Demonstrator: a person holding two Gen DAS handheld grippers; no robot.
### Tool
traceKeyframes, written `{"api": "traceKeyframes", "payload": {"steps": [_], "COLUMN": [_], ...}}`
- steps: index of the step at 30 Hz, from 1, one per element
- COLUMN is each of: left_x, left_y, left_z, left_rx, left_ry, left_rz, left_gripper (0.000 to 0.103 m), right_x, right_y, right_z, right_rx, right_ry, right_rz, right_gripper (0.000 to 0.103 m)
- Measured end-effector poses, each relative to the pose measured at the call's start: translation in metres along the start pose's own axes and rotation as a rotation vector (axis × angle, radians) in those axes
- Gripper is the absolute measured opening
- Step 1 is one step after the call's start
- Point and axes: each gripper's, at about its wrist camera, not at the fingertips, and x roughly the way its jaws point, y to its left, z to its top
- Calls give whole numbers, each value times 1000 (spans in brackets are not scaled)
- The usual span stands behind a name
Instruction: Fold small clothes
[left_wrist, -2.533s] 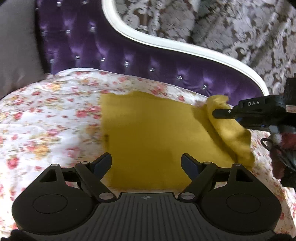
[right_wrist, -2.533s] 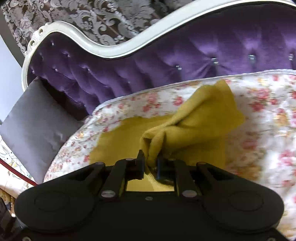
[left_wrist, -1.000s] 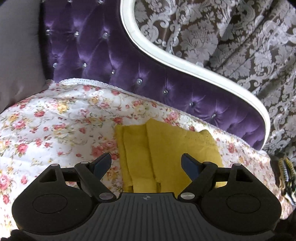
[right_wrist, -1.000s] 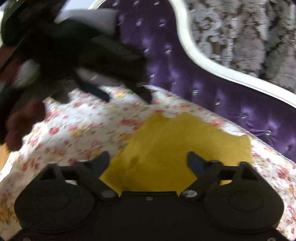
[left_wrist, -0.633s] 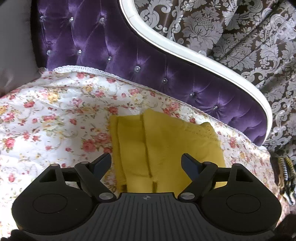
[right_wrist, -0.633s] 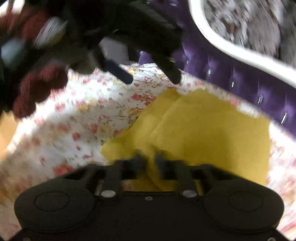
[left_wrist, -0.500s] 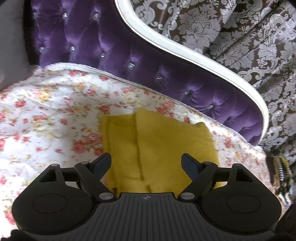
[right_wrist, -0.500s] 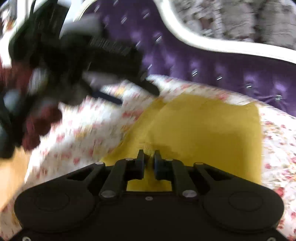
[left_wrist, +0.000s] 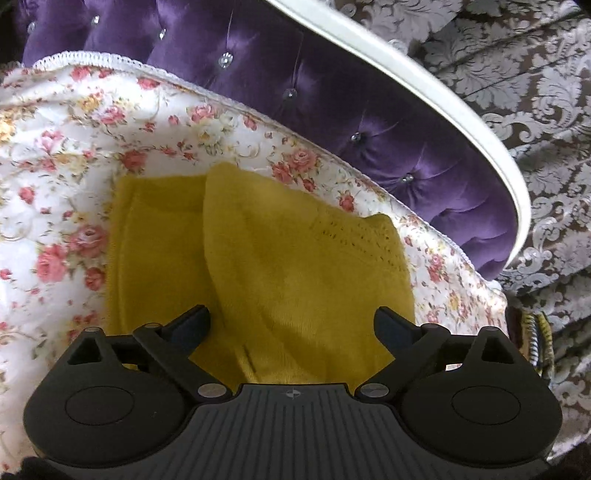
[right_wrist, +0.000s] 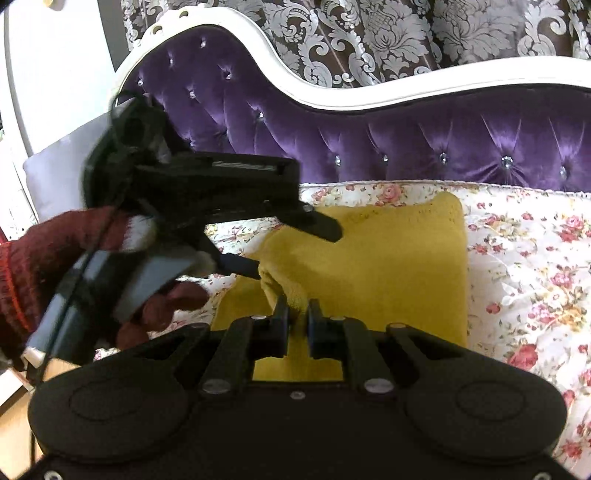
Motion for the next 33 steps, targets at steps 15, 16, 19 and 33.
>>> {"api": "traceKeyframes", "payload": {"steps": [15, 16, 19, 33], "left_x": [-42, -46, -42, -4], "left_y": [-28, -22, 1, 44], "left_z": [13, 12, 6, 31], "left_rx": [214, 209, 221, 177], "left_ry": [-137, -144, -127, -223], "left_rz": [-2, 1, 64, 170], "left_gripper": [10, 10, 10, 31], "right_x": [-23, -19, 2, 27], "right_y": [38, 46, 64, 81], "right_z": [2, 2, -3, -36], "right_rx": [-64, -83, -119, -112], "right_ry": [-67, -60, -14, 146], "right_rz": [53, 64, 93, 131], "right_gripper": [16, 16, 16, 52]}}
